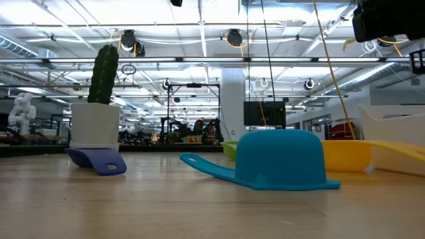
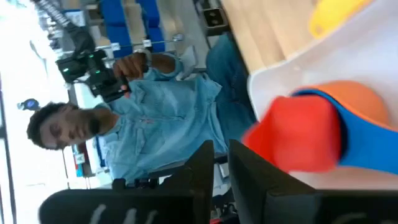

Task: Nest measuring cups in basket
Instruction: Stack the red measuring cup on top of the blue measuring cup into the white bin

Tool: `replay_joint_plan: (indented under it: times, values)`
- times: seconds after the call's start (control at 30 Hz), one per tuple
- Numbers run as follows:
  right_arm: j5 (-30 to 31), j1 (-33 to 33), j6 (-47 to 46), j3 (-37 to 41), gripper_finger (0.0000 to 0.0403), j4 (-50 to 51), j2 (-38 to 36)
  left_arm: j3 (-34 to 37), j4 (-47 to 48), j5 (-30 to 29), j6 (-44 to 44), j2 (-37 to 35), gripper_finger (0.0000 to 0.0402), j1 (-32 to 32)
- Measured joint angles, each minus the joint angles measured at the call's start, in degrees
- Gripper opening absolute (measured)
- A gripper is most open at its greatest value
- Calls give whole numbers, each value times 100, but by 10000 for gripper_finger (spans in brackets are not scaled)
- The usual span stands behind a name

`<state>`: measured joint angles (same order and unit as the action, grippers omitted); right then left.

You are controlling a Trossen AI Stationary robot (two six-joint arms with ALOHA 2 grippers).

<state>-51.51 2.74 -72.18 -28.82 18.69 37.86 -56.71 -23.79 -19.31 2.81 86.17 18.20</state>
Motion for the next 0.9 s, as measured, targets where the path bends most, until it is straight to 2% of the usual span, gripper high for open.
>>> replay_joint_plan:
  times: [0.17, 0.3, 0.47, 0.57, 0.7, 0.9]
  values:
    - [245, 134, 181, -20, 48, 616, -259, 0, -2, 0, -38, 0, 172, -15]
    - [775, 293, 389, -469, 48, 1046, -422, 0, -2, -2, -116, 0, 172, -15]
    - [1595, 538, 1105, -1510, 48, 2986, -445, -2, -33, -29, -124, 0, 172, -45]
    - [2080, 682, 1329, -1861, 49, 3775, -447, -2, -33, -44, -139, 0, 172, -99]
    - [2150, 821, 1292, -1878, 68, 3865, -431, -2, -30, -52, -208, 0, 172, -129]
    - [2134, 976, 1371, -1687, 130, 3744, -38, -2, 83, -50, -261, 0, 172, -119]
